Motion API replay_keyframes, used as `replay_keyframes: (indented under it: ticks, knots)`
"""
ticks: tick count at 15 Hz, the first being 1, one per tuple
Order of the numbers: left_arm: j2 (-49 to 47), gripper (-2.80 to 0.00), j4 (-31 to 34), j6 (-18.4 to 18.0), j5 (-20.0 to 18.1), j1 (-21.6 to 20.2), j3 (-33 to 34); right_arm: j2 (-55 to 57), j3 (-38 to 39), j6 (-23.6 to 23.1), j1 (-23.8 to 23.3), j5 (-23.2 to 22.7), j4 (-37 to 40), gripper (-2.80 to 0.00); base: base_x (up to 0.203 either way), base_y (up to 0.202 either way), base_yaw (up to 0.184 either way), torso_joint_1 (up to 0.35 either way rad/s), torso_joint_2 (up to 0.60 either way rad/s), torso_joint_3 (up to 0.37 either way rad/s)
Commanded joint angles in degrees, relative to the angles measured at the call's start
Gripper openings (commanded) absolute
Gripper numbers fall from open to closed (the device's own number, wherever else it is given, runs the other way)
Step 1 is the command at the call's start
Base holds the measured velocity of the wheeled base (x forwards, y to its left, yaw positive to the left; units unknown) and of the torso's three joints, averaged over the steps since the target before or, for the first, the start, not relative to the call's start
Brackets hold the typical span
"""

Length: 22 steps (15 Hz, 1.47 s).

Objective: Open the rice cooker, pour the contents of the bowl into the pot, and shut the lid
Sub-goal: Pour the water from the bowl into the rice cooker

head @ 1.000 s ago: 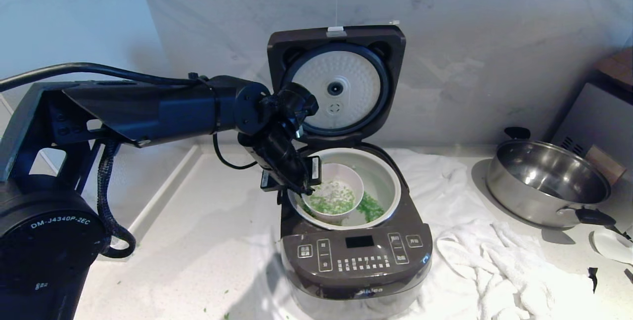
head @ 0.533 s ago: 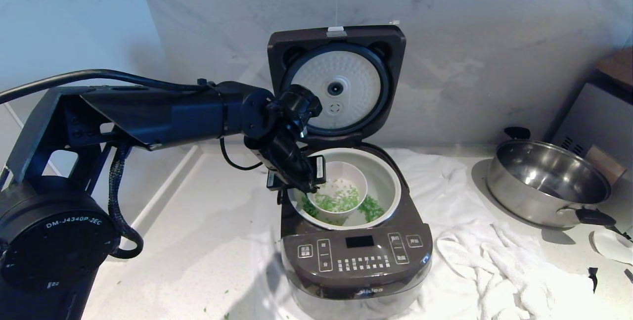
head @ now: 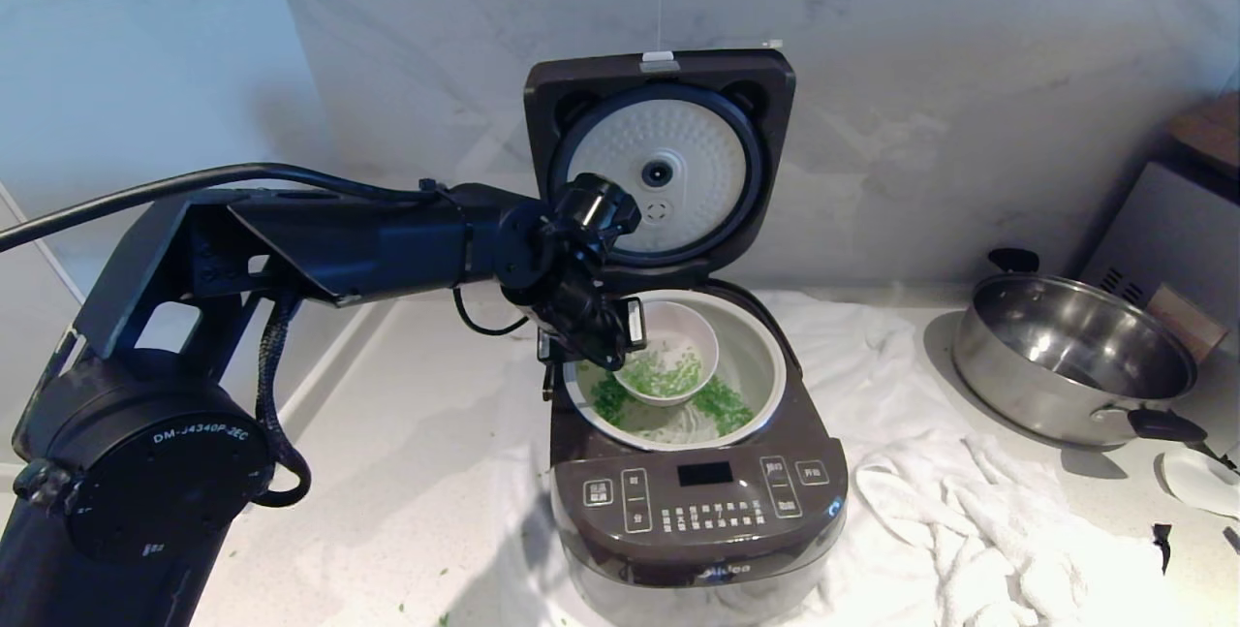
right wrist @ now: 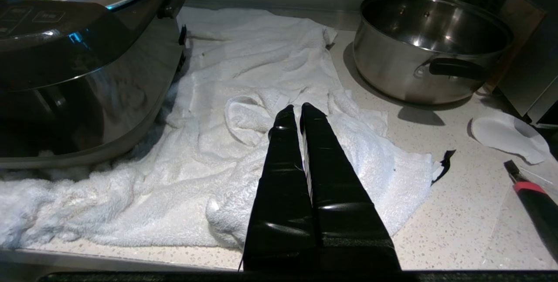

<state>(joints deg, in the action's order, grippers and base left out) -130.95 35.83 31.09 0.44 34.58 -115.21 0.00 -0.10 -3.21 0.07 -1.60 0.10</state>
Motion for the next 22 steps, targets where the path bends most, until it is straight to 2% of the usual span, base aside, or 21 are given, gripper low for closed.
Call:
replay_keyframes:
  ticks: [1,3,6,9,11,14,22]
  knots:
    - [-0.09,-2.80,-0.59,0.20,0.21,0.09,0.08,-0.09,0.01,-0.05,0.01,0.01,-0.01,-2.80,0.000,0.000,0.000,0.000,0.00,0.000]
    - [0.35,-2.80,-2.06,1.16,1.04,0.13,0.16,-0.09,0.01,-0.05,0.02,0.01,-0.01,-2.80,0.000,0.000,0.000,0.000,0.00,0.000]
    - [-0.43,-2.80,-6.55,3.89,4.93,1.07,1.87,-0.09,0.01,-0.05,0.01,-0.07,-0.01,-2.80,0.000,0.000,0.000,0.000,0.00,0.000]
    - [-0.21,-2.80,-7.73,6.28,4.69,2.02,2.16,-0.09,0.01,-0.05,0.01,0.01,-0.01,-2.80,0.000,0.000,0.000,0.000,0.00,0.000]
    - [-0.68,-2.80,-11.99,7.69,4.77,2.99,3.50,-0.09,0.01,-0.05,0.01,-0.05,-0.01,-2.80,0.000,0.000,0.000,0.000,0.00,0.000]
    - [0.07,-2.80,-24.33,11.15,4.78,2.81,8.21,-0.09,0.01,-0.05,0.01,0.01,-0.01,-2.80,0.000,0.000,0.000,0.000,0.00,0.000]
    - [2.37,-2.80,-69.43,11.61,2.89,1.08,34.21,-0.09,0.01,-0.05,0.01,0.01,-0.01,-2.80,0.000,0.000,0.000,0.000,0.00,0.000]
